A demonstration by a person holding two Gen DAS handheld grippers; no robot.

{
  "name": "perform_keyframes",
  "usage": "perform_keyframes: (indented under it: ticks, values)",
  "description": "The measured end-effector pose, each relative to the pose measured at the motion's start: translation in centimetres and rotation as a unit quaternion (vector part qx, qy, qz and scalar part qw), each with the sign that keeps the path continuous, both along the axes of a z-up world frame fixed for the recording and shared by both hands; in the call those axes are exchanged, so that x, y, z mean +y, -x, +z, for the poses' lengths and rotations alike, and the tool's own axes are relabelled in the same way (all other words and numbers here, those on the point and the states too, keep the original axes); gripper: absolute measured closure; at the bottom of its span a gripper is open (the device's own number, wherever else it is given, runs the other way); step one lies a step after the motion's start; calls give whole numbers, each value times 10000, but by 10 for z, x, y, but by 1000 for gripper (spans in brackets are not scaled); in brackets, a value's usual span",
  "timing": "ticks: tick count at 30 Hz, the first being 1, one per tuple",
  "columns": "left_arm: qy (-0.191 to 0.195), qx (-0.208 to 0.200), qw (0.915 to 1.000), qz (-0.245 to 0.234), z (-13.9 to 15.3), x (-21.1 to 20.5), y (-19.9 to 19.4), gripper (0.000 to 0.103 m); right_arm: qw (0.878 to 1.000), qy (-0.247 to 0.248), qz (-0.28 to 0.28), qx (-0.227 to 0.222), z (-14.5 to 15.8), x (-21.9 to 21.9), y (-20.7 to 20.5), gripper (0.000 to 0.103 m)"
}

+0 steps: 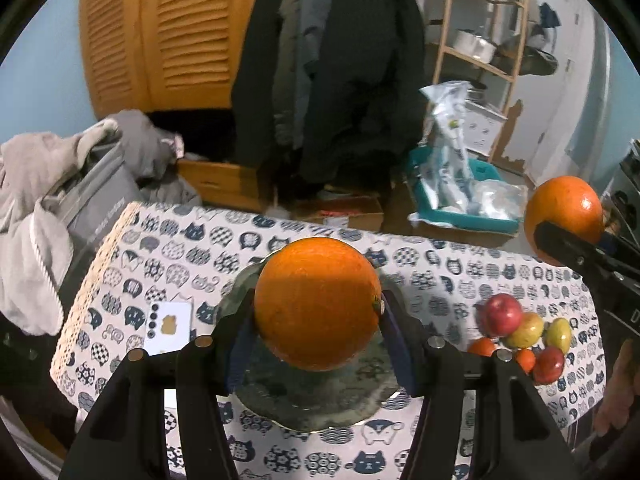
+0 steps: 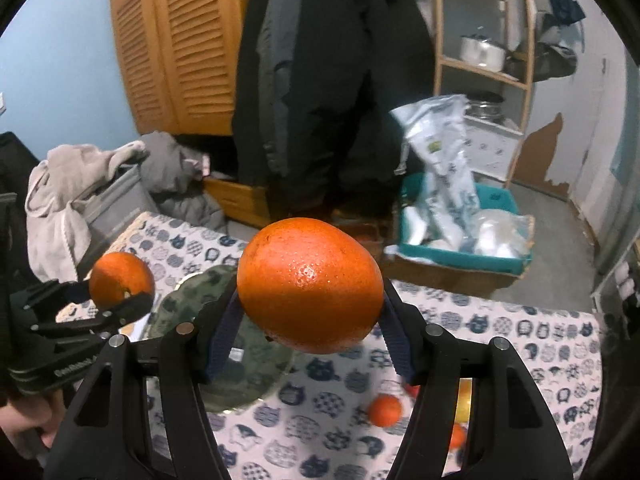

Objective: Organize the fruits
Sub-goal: 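Lift both held oranges and carry them toward the green glass bowl, then lower both oranges into the green bowl and open both tools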

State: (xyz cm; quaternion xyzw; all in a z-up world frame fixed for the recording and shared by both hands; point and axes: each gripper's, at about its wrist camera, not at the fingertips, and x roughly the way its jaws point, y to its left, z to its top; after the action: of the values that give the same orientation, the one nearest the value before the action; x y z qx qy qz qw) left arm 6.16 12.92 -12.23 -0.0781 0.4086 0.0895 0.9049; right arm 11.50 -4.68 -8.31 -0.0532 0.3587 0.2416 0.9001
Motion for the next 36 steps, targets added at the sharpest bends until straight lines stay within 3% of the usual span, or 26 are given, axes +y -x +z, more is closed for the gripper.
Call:
perform_keyframes:
  ticks: [6, 18, 27, 36]
  values:
    - [34, 216, 9995, 220, -27, 23, -8, 43, 9992, 32, 175, 361, -26, 39, -15, 39]
    - [375, 1150, 9910, 570, -106, 58, -29, 43, 9909, 341, 524, 1192, -101, 92, -38, 39]
    - [507, 1628, 9841, 491, -140, 58, -38, 43, 9845, 579, 519, 1572, -138, 95, -44, 39]
    - [542, 1942, 9789, 331, -163, 50, -45, 43, 9820, 625, 501, 1708, -147, 90, -45, 39]
